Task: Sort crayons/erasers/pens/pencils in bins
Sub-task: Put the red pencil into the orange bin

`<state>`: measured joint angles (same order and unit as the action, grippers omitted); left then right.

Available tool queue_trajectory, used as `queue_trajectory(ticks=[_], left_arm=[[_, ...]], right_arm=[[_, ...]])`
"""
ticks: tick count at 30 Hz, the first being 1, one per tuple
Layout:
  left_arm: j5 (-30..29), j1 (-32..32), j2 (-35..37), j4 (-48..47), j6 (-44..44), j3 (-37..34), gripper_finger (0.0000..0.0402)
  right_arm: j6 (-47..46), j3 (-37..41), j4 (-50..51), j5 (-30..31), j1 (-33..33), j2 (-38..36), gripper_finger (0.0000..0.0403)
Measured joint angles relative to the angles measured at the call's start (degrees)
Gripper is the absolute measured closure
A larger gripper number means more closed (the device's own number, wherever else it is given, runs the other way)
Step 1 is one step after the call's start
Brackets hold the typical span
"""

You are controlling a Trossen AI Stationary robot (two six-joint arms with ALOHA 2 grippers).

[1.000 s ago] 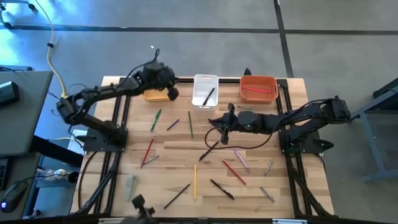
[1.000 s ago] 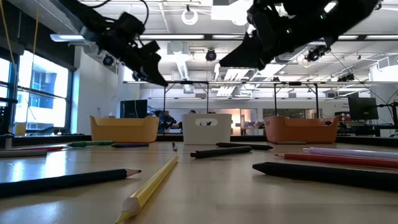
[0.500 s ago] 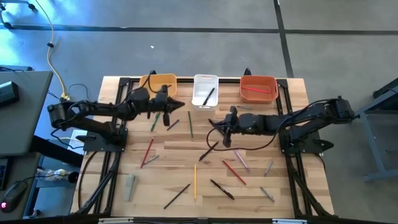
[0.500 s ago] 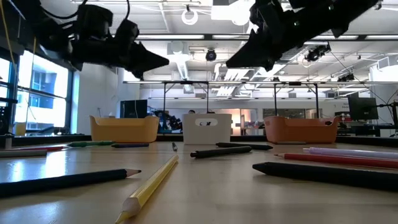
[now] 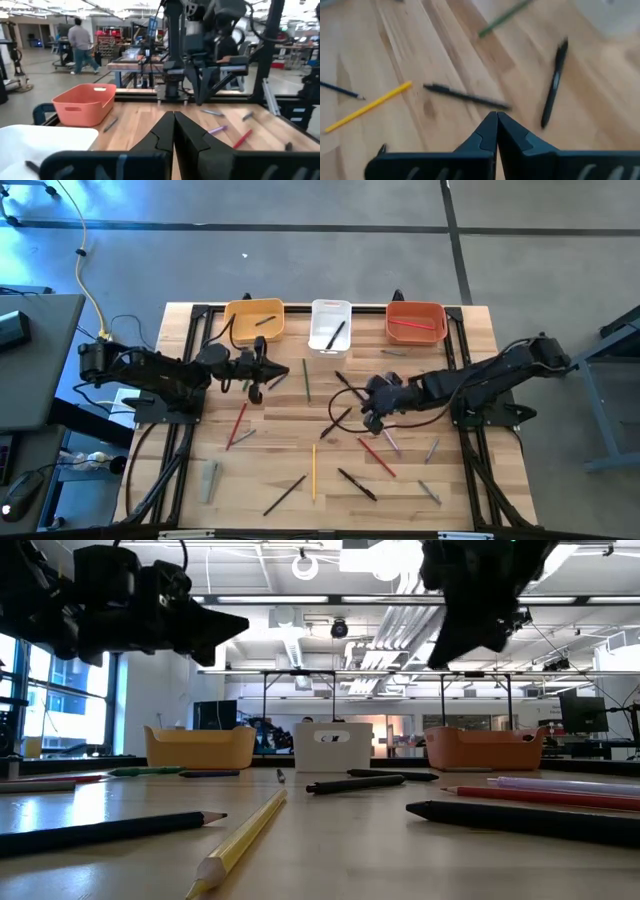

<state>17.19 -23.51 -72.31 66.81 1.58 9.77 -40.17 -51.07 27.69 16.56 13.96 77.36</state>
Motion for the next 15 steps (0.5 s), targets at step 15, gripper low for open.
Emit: queue_trajectory(ticks=[15], left_arm=[[0.2, 0.4, 0.0, 0.7, 1.2, -0.3, 0.0401]], right_arm=[[-30.2, 0.0, 7.3, -10.5, 10.3, 6.2, 0.036]])
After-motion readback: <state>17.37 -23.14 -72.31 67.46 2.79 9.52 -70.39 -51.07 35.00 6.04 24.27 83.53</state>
